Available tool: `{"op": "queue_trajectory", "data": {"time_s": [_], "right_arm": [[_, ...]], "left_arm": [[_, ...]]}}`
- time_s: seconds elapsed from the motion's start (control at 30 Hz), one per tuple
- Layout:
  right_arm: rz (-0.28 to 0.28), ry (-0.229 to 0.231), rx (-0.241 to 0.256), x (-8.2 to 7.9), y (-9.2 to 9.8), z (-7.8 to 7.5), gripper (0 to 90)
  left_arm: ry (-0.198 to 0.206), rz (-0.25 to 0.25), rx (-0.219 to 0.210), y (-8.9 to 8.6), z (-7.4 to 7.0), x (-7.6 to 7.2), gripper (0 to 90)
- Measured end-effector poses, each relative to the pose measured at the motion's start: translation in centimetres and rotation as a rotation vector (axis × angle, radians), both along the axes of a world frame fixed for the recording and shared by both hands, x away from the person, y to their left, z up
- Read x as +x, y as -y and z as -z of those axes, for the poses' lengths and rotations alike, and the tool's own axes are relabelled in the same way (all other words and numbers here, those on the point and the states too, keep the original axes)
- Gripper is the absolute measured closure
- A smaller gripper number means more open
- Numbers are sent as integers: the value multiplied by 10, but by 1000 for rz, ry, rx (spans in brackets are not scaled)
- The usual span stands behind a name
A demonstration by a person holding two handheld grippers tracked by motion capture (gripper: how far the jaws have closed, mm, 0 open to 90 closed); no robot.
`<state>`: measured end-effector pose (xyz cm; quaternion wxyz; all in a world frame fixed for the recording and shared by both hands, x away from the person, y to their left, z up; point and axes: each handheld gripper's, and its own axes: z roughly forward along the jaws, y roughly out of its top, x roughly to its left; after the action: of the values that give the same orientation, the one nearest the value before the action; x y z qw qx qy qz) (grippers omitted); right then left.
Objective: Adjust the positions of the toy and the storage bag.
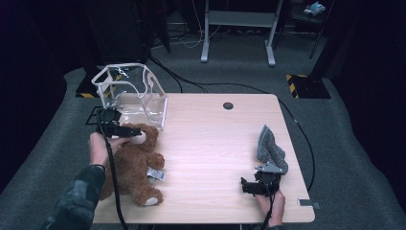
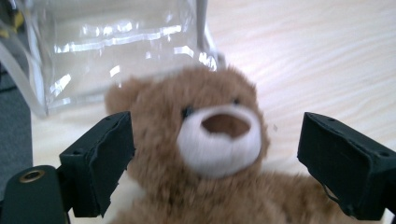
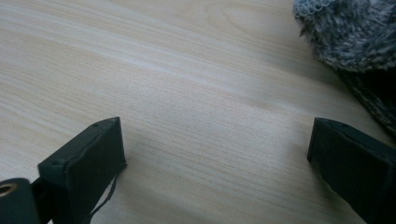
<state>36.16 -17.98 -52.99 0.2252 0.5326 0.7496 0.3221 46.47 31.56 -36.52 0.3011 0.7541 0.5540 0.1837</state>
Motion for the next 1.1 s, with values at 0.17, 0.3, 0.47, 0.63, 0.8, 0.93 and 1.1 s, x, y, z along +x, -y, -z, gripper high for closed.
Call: {"op": "queue_trajectory", "data": {"time_s": [0.17,0.3,0.47,0.63,0.8,0.93,1.1], "right_arm": [[-3,1,0,0,0,0,31],[-3,2,-1,0,0,0,31],[-4,1,0,0,0,0,31],[-4,1,1,0,0,0,31],[-5,1,1,0,0,0,31],[-10,2,-1,1,0,0,26],[-10,2,-1,1,0,0,25]], "left_arm": [[16,-8,21,12,-12,20,59],[26,-17,8,16,-17,33,42],[45,-29,-2,23,-19,48,112],[60,-46,-6,30,-17,62,161],[91,-63,2,35,-12,75,241],[108,-109,28,38,-12,86,281],[139,-129,56,40,-11,90,353]]}}
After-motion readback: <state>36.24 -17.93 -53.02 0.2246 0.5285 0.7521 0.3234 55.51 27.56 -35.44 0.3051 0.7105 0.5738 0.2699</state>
